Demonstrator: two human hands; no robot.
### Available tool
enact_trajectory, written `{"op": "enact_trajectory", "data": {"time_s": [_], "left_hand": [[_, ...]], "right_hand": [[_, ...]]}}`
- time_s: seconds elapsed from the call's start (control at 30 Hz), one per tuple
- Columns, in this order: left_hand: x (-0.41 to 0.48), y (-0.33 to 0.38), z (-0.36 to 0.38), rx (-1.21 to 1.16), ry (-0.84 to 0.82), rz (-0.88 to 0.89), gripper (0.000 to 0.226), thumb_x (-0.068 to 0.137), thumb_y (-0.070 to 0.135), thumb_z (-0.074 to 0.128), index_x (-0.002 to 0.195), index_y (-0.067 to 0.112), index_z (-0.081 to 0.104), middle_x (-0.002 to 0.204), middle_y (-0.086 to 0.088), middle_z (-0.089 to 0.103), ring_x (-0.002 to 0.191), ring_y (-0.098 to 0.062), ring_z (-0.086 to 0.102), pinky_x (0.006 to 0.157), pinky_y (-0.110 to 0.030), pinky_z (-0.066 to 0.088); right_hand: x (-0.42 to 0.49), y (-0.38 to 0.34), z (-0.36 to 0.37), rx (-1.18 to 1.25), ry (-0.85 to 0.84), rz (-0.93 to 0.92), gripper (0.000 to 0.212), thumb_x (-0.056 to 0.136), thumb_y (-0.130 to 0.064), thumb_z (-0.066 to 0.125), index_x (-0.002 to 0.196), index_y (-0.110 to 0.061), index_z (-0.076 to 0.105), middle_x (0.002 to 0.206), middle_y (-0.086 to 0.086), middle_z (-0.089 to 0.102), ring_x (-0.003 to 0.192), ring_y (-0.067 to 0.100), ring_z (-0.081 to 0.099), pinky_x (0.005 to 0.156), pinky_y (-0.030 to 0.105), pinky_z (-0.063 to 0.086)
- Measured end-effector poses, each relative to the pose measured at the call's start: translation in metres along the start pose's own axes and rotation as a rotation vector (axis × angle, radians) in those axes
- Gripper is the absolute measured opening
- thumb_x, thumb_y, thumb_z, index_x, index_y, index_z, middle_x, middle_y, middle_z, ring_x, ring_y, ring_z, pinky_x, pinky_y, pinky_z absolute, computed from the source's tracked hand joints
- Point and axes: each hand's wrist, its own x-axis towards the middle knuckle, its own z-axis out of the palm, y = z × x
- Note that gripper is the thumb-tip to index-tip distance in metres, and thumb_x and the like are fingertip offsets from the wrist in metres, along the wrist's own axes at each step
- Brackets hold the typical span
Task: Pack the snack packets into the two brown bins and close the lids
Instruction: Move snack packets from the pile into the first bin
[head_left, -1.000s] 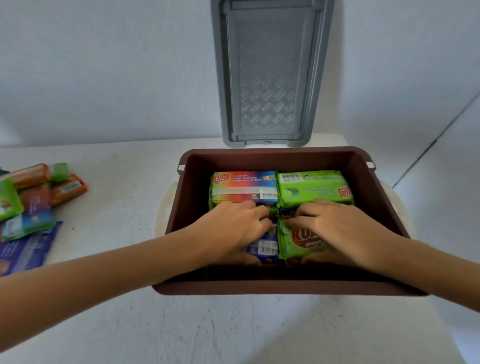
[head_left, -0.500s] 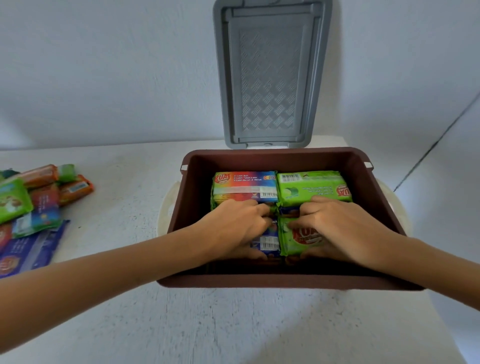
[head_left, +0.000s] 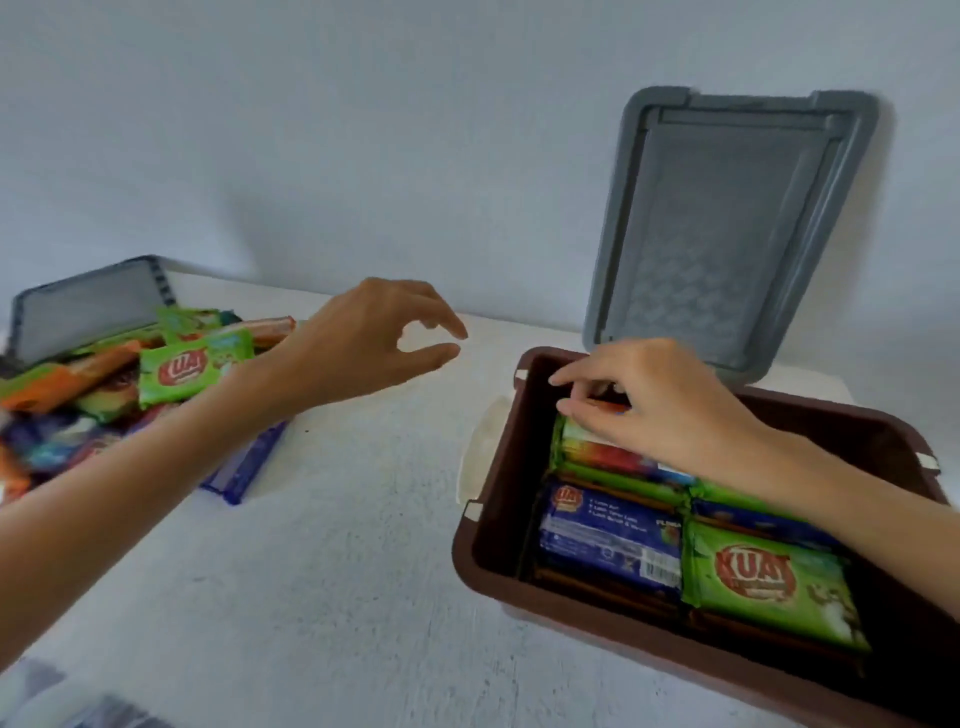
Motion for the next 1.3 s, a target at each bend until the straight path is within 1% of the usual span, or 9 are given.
{"op": "enact_trajectory", "data": {"time_s": [0.2, 0.4, 0.5, 0.63, 0.73, 0.9, 1.03, 1.17, 1.3], "left_hand": [[-0.058, -0.084, -0.04, -0.056, 0.245, -0.439, 0.014, 0.084, 0.025, 0.065, 0.097, 0.023, 0.069, 0.101, 0.005, 0.063, 0.086, -0.005, 0.06, 0.08, -0.026, 0.052], [-0.128, -0.165, -0.049, 0.052, 0.334, -0.831, 0.03, 0.085, 0.021, 0.064, 0.114, 0.014, 0.064, 0.113, -0.011, 0.061, 0.106, -0.026, 0.056, 0.091, -0.031, 0.039], [-0.149, -0.203, -0.041, 0.02, 0.316, -0.989, 0.04, 0.087, 0.026, 0.062, 0.125, 0.015, 0.055, 0.127, -0.012, 0.054, 0.118, -0.027, 0.048, 0.098, -0.033, 0.035], [-0.165, -0.245, -0.027, -0.001, 0.187, -1.039, 0.062, 0.089, 0.039, 0.056, 0.142, 0.017, 0.034, 0.145, -0.013, 0.039, 0.134, -0.029, 0.033, 0.11, -0.041, 0.025], [-0.165, -0.264, -0.019, -0.04, 0.228, -1.098, 0.06, 0.093, 0.044, 0.045, 0.144, 0.016, 0.03, 0.147, -0.012, 0.036, 0.136, -0.028, 0.032, 0.11, -0.041, 0.025], [-0.155, -0.281, -0.015, 0.025, 0.063, -1.073, 0.063, 0.093, 0.051, 0.037, 0.144, 0.013, 0.031, 0.149, -0.011, 0.032, 0.137, -0.029, 0.029, 0.113, -0.042, 0.022], [-0.153, -0.305, -0.011, 0.066, -0.045, -1.098, 0.103, 0.061, 0.093, 0.003, 0.142, 0.034, 0.028, 0.149, -0.005, 0.035, 0.138, -0.035, 0.024, 0.111, -0.057, 0.014], [-0.142, -0.294, -0.024, 0.097, -0.04, -1.062, 0.065, 0.088, 0.066, 0.017, 0.135, 0.029, 0.043, 0.137, -0.009, 0.047, 0.128, -0.033, 0.036, 0.106, -0.046, 0.023], [-0.142, -0.302, -0.022, 0.116, -0.085, -1.005, 0.058, 0.093, 0.055, 0.019, 0.139, 0.023, 0.035, 0.133, -0.015, 0.048, 0.122, -0.03, 0.044, 0.103, -0.044, 0.027]], "right_hand": [[0.088, -0.053, 0.042, 0.064, -0.024, -0.176, 0.022, 0.087, -0.028, 0.061, 0.107, -0.024, 0.069, 0.09, -0.007, 0.068, 0.084, 0.012, 0.061, 0.079, 0.03, 0.05], [0.163, -0.112, 0.09, 0.037, -0.067, -0.36, 0.024, 0.087, -0.024, 0.06, 0.108, -0.022, 0.069, 0.095, 0.0, 0.067, 0.089, 0.018, 0.061, 0.076, 0.033, 0.049], [0.197, -0.142, 0.124, 0.012, -0.102, -0.449, 0.037, 0.086, -0.025, 0.061, 0.123, -0.023, 0.06, 0.108, 0.007, 0.061, 0.1, 0.023, 0.055, 0.075, 0.03, 0.044], [0.238, -0.169, 0.172, -0.155, -0.235, -0.537, 0.075, 0.082, -0.045, 0.062, 0.146, -0.025, 0.027, 0.139, 0.007, 0.039, 0.127, 0.023, 0.035, 0.092, 0.036, 0.042], [0.259, -0.179, 0.203, -0.287, -0.27, -0.574, 0.085, 0.082, -0.055, 0.056, 0.149, -0.026, 0.011, 0.152, 0.009, 0.022, 0.139, 0.028, 0.022, 0.108, 0.043, 0.032], [0.266, -0.176, 0.229, -0.304, -0.209, -0.603, 0.073, 0.09, -0.049, 0.049, 0.149, -0.029, 0.011, 0.152, 0.009, 0.024, 0.14, 0.027, 0.022, 0.114, 0.043, 0.025], [0.259, -0.173, 0.224, -0.269, -0.164, -0.579, 0.071, 0.088, -0.044, 0.056, 0.147, -0.028, 0.02, 0.148, 0.009, 0.032, 0.136, 0.025, 0.029, 0.111, 0.04, 0.03], [0.252, -0.164, 0.218, -0.248, -0.156, -0.556, 0.069, 0.086, -0.039, 0.061, 0.145, -0.028, 0.026, 0.143, 0.007, 0.036, 0.133, 0.023, 0.031, 0.106, 0.037, 0.034], [0.251, -0.157, 0.213, -0.237, -0.19, -0.519, 0.069, 0.085, -0.035, 0.062, 0.143, -0.028, 0.026, 0.143, 0.007, 0.036, 0.133, 0.023, 0.031, 0.099, 0.035, 0.041]]}}
